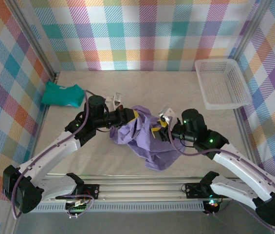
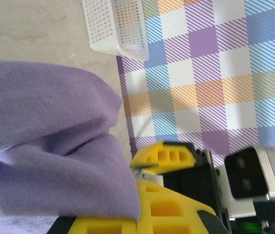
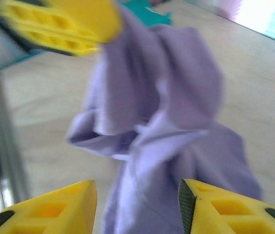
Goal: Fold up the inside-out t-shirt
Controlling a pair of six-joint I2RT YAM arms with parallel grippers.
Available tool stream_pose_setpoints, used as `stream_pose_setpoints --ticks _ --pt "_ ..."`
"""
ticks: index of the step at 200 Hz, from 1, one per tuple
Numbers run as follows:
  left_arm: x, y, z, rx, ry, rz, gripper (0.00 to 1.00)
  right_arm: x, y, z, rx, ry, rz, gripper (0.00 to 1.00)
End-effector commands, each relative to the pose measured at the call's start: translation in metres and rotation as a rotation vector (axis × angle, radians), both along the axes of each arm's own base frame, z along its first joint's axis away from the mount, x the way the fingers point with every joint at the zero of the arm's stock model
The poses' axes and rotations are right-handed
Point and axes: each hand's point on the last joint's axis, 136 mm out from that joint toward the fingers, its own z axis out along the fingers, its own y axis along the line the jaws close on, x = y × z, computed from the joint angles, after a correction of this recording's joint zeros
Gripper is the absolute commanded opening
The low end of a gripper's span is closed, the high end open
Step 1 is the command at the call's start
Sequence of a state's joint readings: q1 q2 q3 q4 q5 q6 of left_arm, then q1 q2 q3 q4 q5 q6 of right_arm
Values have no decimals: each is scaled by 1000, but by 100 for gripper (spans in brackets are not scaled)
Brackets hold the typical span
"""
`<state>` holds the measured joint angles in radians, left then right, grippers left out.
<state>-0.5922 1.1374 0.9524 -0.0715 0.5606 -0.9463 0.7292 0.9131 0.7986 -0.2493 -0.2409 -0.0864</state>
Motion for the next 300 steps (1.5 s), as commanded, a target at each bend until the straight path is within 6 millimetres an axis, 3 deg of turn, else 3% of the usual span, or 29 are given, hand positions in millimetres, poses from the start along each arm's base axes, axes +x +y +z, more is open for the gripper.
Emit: stream_pose_setpoints --ticks 1,22,41,86,135,156,179,203,224,245,273,300 --pt "2 1 23 -47 -33 -1 0 -27 33 18 134 4 210 47" --pt "0 2 21 -41 -34 -2 0 -21 49 18 128 4 223 46" --pt "0 4 21 -39 -38 2 0 -3 57 15 112 19 172 46" --pt "-1 5 19 -40 -43 2 0 35 59 1 40 26 16 45" --pt "3 7 17 -39 -42 11 0 27 61 2 54 52 45 0" --pt "10 12 11 -25 -39 41 0 16 57 12 70 60 78 0" --pt "19 15 6 -14 -40 67 0 -1 56 37 138 90 146 0" --pt "26 23 0 96 -96 93 0 2 55 62 236 192 138 0" --pt "25 41 -4 229 -201 122 32 20 51 81 333 315 77 0" --pt "8 53 -7 261 -279 117 49 34 51 93 412 425 57 0" --pt "-15 53 -19 281 -357 73 56 38 58 104 445 485 75 0" --pt "-22 38 -26 340 -407 20 58 41 60 110 446 524 67 0"
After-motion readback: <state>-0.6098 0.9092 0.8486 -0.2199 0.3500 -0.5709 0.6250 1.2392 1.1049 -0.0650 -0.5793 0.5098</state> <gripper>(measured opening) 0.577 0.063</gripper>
